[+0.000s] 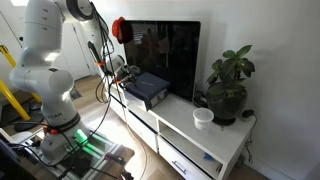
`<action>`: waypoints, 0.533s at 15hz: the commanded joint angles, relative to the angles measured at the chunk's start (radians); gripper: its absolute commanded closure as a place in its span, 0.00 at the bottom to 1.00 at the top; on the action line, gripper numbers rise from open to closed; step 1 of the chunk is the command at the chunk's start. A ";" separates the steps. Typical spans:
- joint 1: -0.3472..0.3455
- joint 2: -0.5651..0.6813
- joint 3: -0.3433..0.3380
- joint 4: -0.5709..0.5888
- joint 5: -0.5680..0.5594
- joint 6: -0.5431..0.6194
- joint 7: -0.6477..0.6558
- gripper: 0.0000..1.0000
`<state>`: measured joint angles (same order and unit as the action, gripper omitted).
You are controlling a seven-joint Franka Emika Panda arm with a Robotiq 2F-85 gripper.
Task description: Remove the shoe box lid and put it to the tight side of the shoe box, remove the sunglasses from the shoe box and put them on the shoe box lid
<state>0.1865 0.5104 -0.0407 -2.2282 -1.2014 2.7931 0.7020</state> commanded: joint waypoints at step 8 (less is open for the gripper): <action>0.015 0.005 -0.022 0.025 -0.094 0.018 0.121 0.89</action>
<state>0.1874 0.5170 -0.0443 -2.2178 -1.2515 2.7971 0.7631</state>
